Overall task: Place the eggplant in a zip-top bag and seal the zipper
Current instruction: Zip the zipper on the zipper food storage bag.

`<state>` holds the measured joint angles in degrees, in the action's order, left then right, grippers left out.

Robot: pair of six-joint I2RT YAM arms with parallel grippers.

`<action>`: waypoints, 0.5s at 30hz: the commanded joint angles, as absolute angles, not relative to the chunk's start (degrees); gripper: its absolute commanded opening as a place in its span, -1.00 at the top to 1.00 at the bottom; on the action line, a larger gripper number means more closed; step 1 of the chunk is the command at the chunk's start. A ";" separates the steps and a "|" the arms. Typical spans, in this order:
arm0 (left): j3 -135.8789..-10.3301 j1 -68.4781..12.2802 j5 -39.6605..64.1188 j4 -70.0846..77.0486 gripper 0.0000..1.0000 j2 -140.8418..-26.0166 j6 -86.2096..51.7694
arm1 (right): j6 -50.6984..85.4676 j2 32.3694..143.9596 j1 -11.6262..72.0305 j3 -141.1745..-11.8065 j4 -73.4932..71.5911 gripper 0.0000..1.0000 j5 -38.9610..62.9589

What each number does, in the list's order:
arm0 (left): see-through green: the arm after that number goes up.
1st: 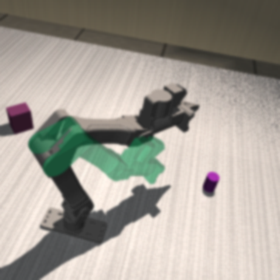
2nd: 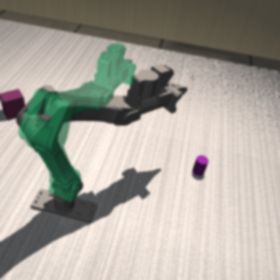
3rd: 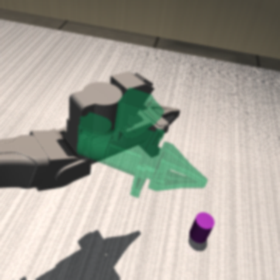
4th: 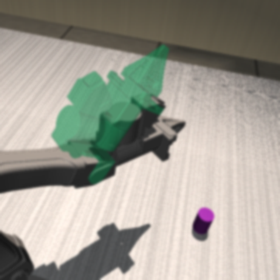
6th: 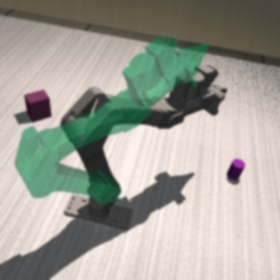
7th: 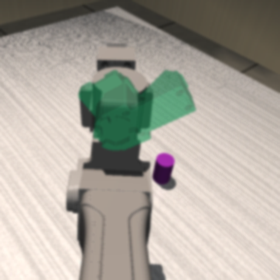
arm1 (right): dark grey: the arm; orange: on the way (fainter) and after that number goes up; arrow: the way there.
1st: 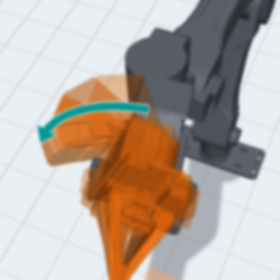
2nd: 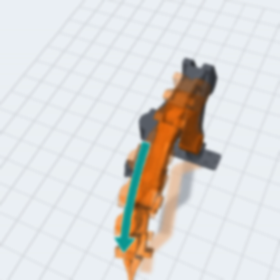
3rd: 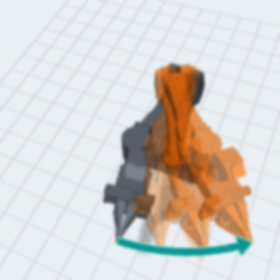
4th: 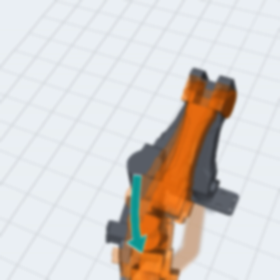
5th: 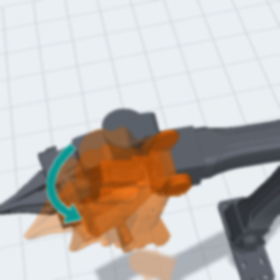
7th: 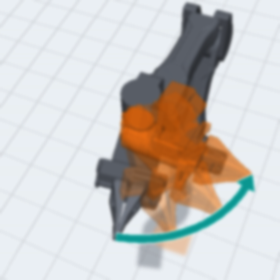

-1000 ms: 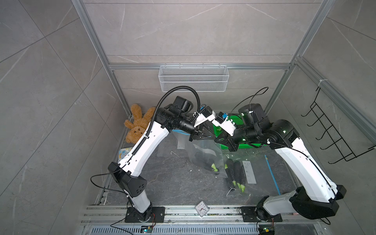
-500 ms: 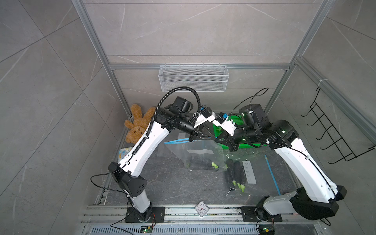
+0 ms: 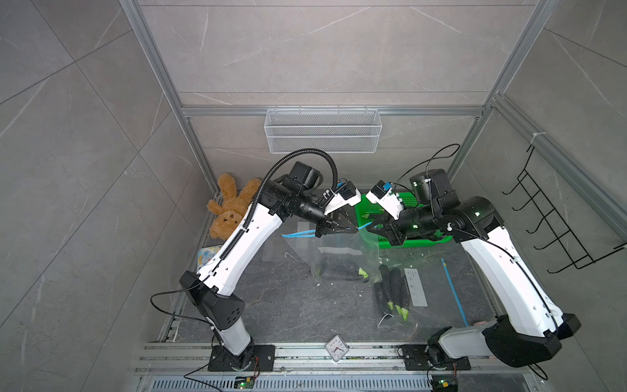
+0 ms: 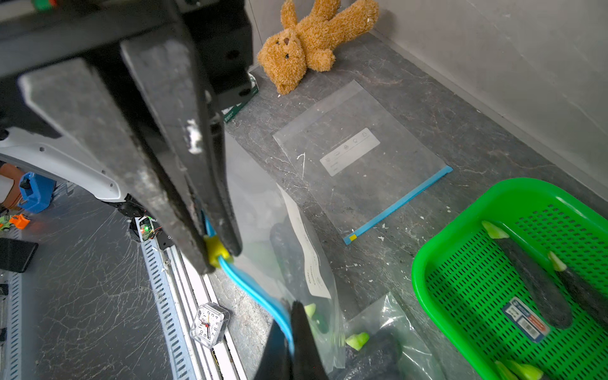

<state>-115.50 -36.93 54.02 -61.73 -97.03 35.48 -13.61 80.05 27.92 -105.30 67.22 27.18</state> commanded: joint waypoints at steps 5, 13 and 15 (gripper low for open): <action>-112.82 -34.85 54.63 -66.81 1.00 -91.89 35.45 | -12.79 75.73 22.52 -101.18 65.06 1.00 22.34; -107.76 -32.23 52.78 -64.64 1.00 -87.24 33.16 | -11.62 74.49 19.79 -100.43 65.61 1.00 17.89; -106.25 -31.61 52.35 -63.81 1.00 -85.89 32.42 | -11.62 74.23 18.92 -100.13 65.74 1.00 17.34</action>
<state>-107.13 -33.04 52.42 -61.39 -90.45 34.24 -12.86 75.72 21.17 -100.75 66.11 23.75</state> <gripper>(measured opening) 0.078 0.050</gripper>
